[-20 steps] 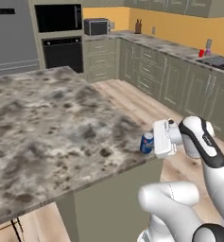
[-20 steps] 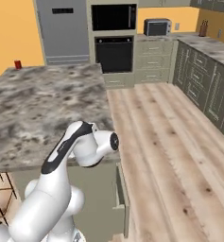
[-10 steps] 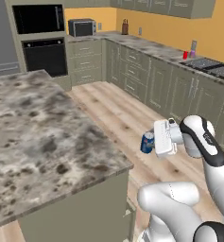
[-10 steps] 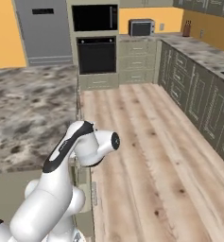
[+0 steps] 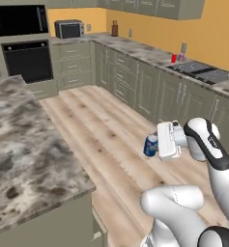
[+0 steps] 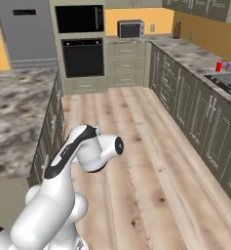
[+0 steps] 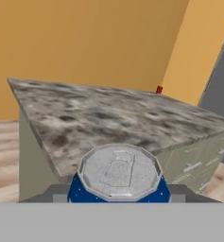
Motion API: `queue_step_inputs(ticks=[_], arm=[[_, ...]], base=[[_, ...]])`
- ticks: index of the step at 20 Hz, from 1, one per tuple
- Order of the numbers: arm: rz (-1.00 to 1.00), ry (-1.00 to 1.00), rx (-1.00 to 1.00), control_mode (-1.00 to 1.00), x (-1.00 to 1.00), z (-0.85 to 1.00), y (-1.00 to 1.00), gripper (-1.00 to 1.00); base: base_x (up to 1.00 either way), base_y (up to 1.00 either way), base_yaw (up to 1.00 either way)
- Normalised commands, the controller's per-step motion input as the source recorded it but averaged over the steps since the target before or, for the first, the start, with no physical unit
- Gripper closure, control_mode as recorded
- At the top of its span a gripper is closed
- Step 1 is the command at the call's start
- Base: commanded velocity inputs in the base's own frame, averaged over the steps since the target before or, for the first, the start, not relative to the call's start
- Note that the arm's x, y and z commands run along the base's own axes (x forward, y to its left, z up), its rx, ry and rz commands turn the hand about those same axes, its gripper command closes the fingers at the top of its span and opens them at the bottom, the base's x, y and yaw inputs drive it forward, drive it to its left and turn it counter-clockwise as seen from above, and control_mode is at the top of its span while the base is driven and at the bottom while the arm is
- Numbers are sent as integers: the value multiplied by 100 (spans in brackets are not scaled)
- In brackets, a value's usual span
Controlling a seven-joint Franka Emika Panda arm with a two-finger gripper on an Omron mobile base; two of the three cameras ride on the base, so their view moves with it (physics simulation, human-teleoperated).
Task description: Four empty soda cans are scattered around the kitchen. Gather all the cans and cluster them next to the stove for recycling.
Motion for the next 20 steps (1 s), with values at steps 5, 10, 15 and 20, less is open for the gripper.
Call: queue_step_inputs(ticks=[5, 10, 15, 20], arm=[[0, 0, 0, 100, 0, 0, 0, 100], [0, 0, 0, 100, 0, 0, 0, 100], [0, 0, 0, 100, 0, 0, 0, 100], [0, 0, 0, 100, 0, 0, 0, 100]], base=[[44, -55, -4], [55, -45, -5], [80, -17, -4], [98, 0, -4]])
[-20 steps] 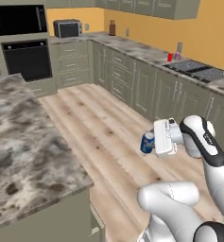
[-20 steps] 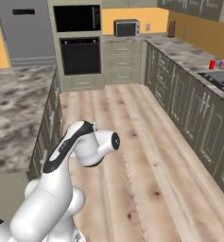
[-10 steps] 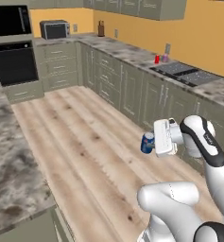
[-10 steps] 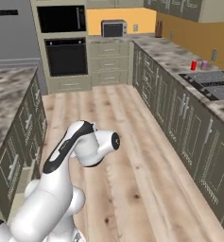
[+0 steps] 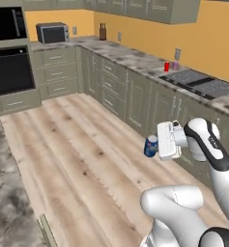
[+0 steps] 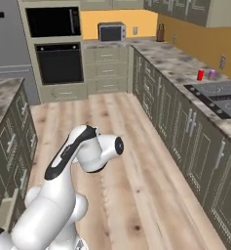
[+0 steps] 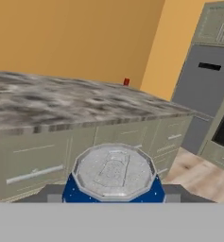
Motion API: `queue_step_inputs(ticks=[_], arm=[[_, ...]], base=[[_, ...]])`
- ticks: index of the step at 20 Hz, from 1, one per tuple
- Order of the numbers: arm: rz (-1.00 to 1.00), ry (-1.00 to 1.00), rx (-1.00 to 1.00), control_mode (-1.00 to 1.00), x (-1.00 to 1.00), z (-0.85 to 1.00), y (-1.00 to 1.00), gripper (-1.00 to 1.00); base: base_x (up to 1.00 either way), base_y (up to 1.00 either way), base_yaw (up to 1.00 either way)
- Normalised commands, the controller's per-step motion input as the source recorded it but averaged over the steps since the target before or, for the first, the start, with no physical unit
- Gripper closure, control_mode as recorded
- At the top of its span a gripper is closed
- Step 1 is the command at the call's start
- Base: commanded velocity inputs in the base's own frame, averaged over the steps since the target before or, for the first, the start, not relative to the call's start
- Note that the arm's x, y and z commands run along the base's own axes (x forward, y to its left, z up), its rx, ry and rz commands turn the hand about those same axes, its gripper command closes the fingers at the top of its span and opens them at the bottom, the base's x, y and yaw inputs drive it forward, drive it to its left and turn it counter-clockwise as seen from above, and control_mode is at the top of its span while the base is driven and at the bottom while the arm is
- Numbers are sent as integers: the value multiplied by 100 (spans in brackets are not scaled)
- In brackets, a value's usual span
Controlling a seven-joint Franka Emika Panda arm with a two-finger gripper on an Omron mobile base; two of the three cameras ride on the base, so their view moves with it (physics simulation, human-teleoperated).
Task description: Four empty soda cans are scattered around the kitchen. Gather all the cans and cluster them next to the stove for recycling.
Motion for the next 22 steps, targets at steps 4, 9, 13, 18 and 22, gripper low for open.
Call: queue_step_inputs(ticks=[4, 9, 13, 18, 22], arm=[[0, 0, 0, 100, 0, 0, 0, 100], [0, 0, 0, 100, 0, 0, 0, 100], [0, 0, 0, 100, 0, 0, 0, 100], [0, 0, 0, 100, 0, 0, 0, 100], [0, 0, 0, 100, 0, 0, 0, 100]], base=[[96, 0, -4], [92, -4, -3], [71, -25, -8], [63, -32, -16], [54, -23, -22]])
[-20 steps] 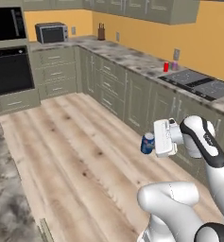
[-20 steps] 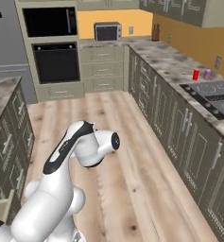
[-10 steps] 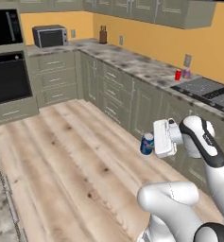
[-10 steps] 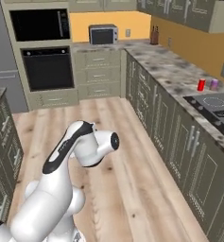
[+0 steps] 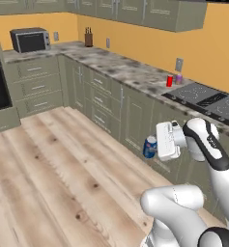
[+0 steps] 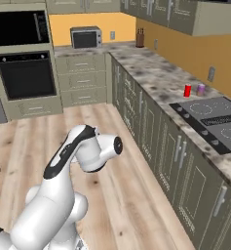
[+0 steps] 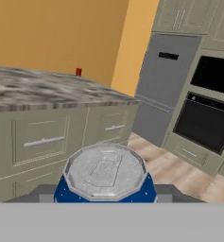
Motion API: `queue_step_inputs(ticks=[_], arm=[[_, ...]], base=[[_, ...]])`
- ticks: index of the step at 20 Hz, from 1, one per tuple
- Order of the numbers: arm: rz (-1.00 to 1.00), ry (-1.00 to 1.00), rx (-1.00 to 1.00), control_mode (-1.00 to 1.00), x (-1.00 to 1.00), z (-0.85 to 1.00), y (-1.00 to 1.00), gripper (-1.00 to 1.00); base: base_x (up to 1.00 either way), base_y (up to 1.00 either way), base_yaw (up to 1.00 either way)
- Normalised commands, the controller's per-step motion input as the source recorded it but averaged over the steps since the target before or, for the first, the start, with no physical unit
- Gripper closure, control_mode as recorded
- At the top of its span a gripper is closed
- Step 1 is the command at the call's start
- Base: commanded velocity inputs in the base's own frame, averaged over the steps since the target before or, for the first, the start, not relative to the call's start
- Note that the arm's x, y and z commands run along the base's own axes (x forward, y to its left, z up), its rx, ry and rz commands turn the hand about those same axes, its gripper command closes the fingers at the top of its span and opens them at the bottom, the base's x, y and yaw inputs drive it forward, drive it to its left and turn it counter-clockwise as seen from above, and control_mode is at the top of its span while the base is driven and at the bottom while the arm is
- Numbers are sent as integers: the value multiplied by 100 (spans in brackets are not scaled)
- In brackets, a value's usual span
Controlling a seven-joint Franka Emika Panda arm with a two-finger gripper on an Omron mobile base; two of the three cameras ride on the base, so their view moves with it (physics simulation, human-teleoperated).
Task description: Four empty soda cans are scattered around the kitchen. Gather all the cans and cluster them next to the stove for recycling.
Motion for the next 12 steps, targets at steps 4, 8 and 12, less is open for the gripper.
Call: queue_step_inputs(ticks=[4, 8, 12], arm=[[0, 0, 0, 100, 0, 0, 0, 100], [0, 0, 0, 100, 0, 0, 0, 100], [0, 0, 0, 100, 0, 0, 0, 100]], base=[[50, -19, -24], [47, -19, -26], [41, -18, -29]])
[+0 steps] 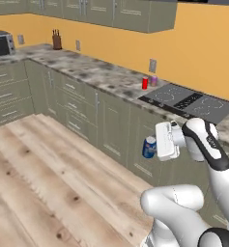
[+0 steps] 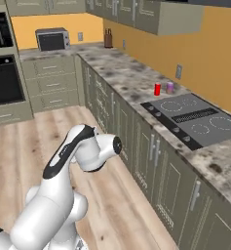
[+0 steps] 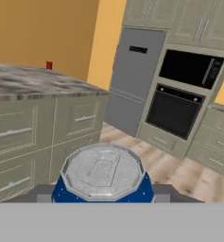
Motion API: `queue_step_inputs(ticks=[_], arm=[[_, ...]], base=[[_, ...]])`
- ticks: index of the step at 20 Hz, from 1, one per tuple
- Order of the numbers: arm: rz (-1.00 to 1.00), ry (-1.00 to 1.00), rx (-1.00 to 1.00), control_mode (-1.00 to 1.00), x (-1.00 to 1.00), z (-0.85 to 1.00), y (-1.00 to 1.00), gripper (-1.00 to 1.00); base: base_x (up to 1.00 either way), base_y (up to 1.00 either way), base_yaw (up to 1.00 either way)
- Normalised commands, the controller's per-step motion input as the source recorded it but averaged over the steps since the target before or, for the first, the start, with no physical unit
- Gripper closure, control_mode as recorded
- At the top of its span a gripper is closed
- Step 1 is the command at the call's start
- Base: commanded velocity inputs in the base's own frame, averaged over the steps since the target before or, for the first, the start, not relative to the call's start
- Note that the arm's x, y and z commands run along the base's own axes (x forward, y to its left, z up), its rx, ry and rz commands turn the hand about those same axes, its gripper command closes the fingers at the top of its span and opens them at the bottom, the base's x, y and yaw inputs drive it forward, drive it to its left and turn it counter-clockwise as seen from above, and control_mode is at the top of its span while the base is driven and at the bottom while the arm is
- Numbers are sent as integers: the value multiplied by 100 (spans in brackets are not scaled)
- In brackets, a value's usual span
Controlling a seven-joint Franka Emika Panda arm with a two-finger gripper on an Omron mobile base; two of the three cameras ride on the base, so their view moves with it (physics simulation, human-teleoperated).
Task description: Four empty soda cans are scattered around the kitchen. Gather all the cans and cluster them next to the stove for recycling.
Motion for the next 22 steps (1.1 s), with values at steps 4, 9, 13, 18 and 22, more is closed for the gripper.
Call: queue_step_inputs(ticks=[4, 9, 13, 18, 22], arm=[[0, 0, 0, 100, 0, 0, 0, 100], [0, 0, 0, 100, 0, 0, 0, 100], [0, 0, 0, 100, 0, 0, 0, 100], [0, 0, 0, 100, 0, 0, 0, 100], [0, 0, 0, 100, 0, 0, 0, 100]], base=[[40, -16, -32], [38, -15, -32], [35, -11, -32], [35, -10, -33], [34, -6, -33]])
